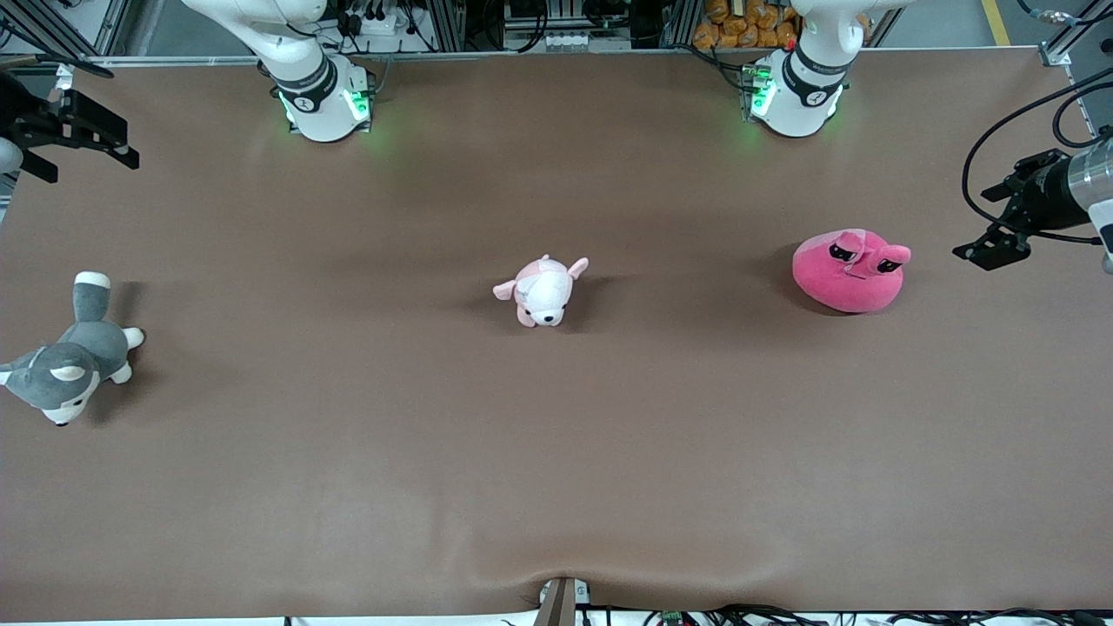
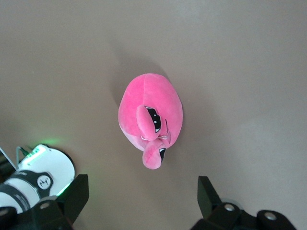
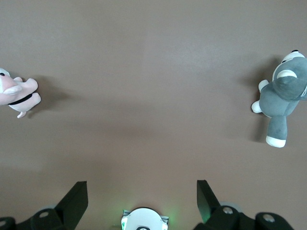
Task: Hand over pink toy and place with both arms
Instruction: 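Reach the left gripper down to the pink plush toy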
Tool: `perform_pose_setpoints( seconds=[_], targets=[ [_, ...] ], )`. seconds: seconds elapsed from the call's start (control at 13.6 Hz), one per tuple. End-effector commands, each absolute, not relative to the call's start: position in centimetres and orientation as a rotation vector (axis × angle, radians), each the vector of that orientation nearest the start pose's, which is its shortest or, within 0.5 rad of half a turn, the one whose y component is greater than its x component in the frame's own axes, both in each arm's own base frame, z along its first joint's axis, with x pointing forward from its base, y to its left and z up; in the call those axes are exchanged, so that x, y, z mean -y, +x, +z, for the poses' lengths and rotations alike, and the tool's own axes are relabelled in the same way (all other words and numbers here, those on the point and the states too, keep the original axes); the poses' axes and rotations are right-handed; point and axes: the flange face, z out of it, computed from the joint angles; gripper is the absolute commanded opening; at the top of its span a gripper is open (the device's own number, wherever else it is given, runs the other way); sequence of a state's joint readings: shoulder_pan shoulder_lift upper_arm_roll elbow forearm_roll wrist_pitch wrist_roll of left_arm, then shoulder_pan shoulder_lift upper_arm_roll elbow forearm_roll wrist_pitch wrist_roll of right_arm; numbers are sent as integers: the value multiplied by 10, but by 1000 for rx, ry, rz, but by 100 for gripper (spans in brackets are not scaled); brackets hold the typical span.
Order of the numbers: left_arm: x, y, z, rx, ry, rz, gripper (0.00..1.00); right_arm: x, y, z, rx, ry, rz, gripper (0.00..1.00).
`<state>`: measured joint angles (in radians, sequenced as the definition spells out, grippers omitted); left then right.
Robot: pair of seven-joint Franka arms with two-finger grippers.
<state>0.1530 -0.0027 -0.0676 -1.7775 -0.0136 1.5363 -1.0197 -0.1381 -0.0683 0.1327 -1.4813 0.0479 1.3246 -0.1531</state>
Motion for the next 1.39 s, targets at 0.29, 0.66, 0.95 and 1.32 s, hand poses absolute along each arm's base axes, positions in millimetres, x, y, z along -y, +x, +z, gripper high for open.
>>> perform_pose_setpoints(
  seconds=[0.29, 0.66, 0.95, 1.32],
  targets=[
    [-50, 513, 474, 1703, -2522, 341, 100, -2, 507, 684, 256, -3064, 131, 100],
    [-62, 499, 430, 1777, -2497, 394, 100, -2, 507, 684, 256, -3064, 131, 100],
    [-63, 492, 402, 1918, -2479, 388, 100, -2, 508, 684, 256, -3064, 131, 100],
    [-61, 481, 367, 1965, -2418, 455, 100, -2, 508, 683, 256, -3063, 134, 100]
  ],
)
